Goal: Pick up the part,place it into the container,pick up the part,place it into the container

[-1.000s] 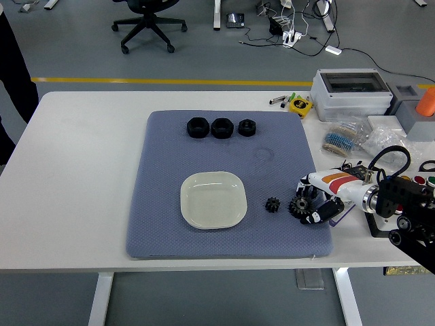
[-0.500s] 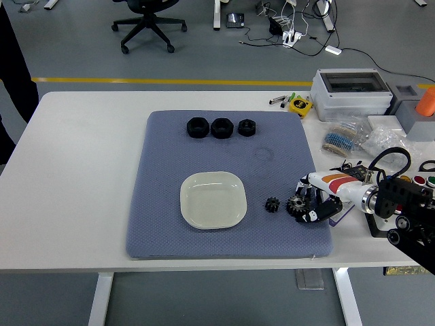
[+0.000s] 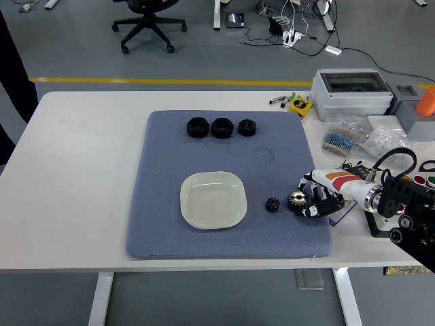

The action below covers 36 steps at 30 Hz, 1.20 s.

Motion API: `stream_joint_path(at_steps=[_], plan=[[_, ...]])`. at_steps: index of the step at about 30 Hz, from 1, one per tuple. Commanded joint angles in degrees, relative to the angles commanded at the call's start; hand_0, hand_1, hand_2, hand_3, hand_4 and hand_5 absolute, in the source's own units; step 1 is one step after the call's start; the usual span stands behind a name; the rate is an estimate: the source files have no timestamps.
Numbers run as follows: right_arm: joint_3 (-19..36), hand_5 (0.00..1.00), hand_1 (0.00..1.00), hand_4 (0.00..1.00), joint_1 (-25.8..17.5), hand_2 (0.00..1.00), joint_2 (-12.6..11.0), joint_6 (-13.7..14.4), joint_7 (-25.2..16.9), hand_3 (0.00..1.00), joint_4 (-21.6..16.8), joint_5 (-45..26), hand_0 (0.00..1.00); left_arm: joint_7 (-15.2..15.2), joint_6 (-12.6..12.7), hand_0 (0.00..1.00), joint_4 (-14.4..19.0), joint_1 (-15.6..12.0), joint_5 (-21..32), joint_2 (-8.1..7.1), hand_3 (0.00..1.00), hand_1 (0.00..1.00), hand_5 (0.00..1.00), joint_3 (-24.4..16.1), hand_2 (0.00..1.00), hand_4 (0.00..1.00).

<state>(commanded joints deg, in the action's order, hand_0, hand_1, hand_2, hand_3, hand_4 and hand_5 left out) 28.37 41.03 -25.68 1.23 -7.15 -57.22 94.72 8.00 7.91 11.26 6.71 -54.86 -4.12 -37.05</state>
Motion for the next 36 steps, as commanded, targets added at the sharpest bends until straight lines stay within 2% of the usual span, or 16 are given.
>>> stream_joint_path(at_steps=[8,19,25,36], plan=[[2.05,0.443,0.039,0.796,-0.81,0.19,0.37,0.54,-0.17,0.312,-0.23,-2.8,0.002,0.07,-0.05,0.742,0.0,-0.05,-0.5,-0.01,0.582,0.679,0.625,-0.22,0.629,0.639],[4.34,0.497,0.041,0.767,-1.69,0.19,0.59,1.06,-0.42,0.314,-1.55,-9.43,0.002,0.01,-0.01,0.74,-0.01,0.06,-0.28,0.01,0.581,0.68,0.624,-0.1,0.629,0.638],[5.62,0.497,0.041,0.766,-0.71,0.19,1.23,1.59,-0.17,0.314,-4.59,-6.84,0.002,0.02,-0.08,0.741,0.0,0.1,-0.41,-0.03,0.582,0.681,0.624,-0.11,0.629,0.638],[3.81,0.482,0.051,0.78,4.2,0.2,4.79,2.27,0.2,0.327,-10.21,0.26,0.002,0.07,-0.17,0.741,0.06,0.37,-0.38,-0.18,0.582,0.681,0.623,-0.05,0.63,0.638]])
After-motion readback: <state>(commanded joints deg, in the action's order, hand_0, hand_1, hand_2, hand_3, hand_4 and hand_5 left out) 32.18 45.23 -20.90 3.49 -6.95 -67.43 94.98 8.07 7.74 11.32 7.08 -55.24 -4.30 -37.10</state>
